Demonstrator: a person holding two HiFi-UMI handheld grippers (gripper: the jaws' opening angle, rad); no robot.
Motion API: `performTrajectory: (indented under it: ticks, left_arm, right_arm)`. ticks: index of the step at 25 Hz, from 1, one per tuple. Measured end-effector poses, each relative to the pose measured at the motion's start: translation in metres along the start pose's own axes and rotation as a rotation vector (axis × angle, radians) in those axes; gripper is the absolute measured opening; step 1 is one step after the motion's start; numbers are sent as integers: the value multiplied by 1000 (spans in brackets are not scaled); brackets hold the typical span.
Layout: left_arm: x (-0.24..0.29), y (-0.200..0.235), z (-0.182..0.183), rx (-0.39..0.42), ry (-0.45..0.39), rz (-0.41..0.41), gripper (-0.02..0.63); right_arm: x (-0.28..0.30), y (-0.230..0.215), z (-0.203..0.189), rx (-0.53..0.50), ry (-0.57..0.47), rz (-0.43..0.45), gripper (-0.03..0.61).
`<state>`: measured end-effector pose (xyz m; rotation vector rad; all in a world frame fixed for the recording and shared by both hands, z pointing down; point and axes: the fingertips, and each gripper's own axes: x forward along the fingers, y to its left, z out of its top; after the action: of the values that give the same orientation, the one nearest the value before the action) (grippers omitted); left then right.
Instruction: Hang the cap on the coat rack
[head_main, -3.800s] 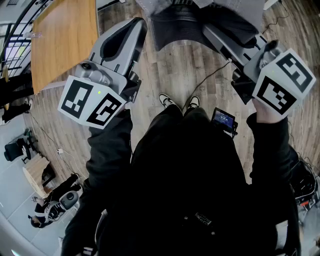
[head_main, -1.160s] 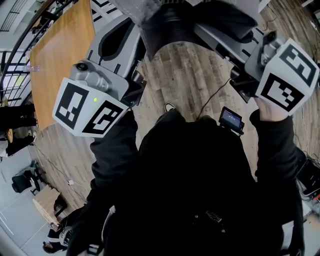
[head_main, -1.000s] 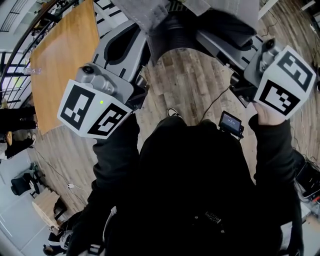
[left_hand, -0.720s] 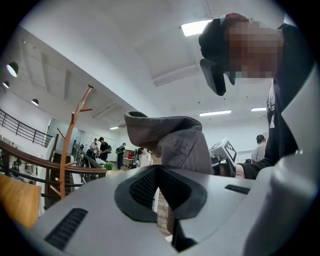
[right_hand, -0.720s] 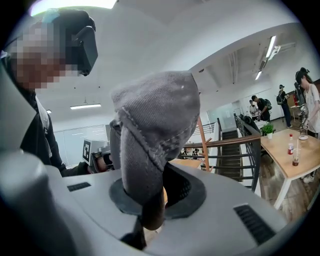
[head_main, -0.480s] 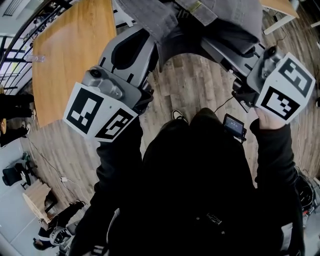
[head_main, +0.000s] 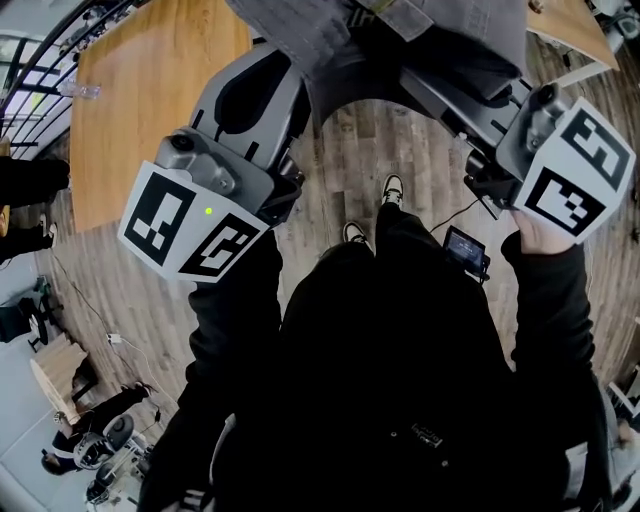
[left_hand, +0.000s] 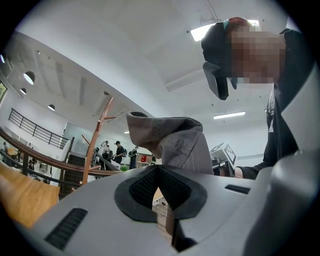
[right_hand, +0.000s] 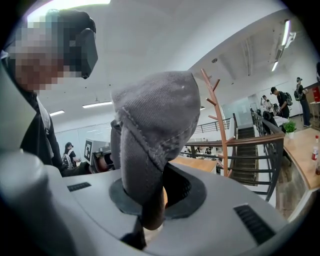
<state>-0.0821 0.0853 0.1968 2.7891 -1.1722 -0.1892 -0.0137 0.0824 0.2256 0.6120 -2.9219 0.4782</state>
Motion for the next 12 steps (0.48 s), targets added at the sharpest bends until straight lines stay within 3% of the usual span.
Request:
performTrajectory:
  ticks: [8, 12]
  left_arm:
    - [44, 20, 12, 29, 0, 11, -3]
    - [122, 43, 17, 38, -1, 10, -3]
  right_arm:
    - [5, -45, 27, -12, -37, 21, 48]
    - [-4, -121, 53, -4, -53, 25, 48]
